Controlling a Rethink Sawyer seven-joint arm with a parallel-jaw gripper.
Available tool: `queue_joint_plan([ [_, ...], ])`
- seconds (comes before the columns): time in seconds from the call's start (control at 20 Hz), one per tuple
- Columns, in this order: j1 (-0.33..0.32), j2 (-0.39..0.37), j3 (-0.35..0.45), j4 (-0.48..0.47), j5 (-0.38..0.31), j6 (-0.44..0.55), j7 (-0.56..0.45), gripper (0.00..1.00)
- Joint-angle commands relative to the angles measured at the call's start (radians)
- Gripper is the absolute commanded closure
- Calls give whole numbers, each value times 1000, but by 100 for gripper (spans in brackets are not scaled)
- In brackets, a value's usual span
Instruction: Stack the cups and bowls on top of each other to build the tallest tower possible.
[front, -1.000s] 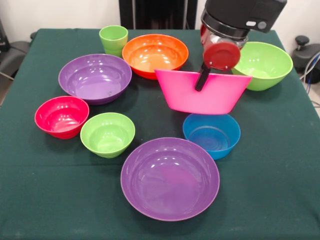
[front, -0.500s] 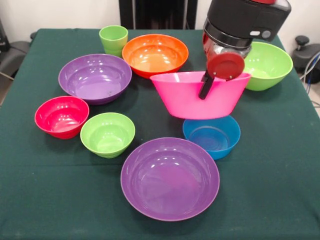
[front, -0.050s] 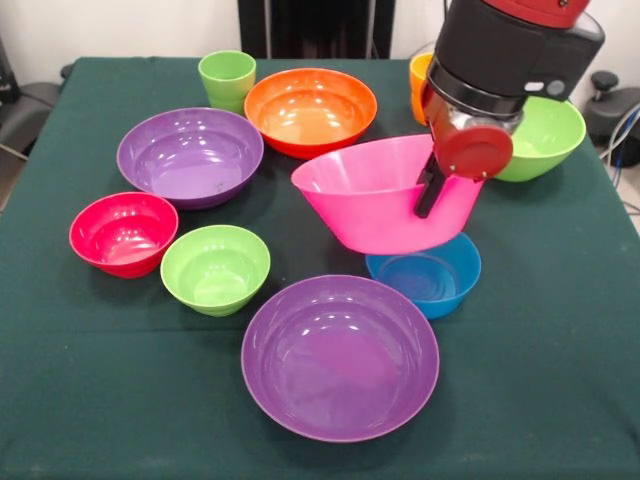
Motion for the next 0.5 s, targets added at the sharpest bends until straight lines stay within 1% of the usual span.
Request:
queue_joint_plan([
  [0.05, 8, 49, 148, -81, -29, 1, 115, 100],
  [0.35, 13, 62, 144, -90, -28, -13, 122, 100],
  [0.5, 16, 97, 119, -143, -24, -2, 161, 100],
])
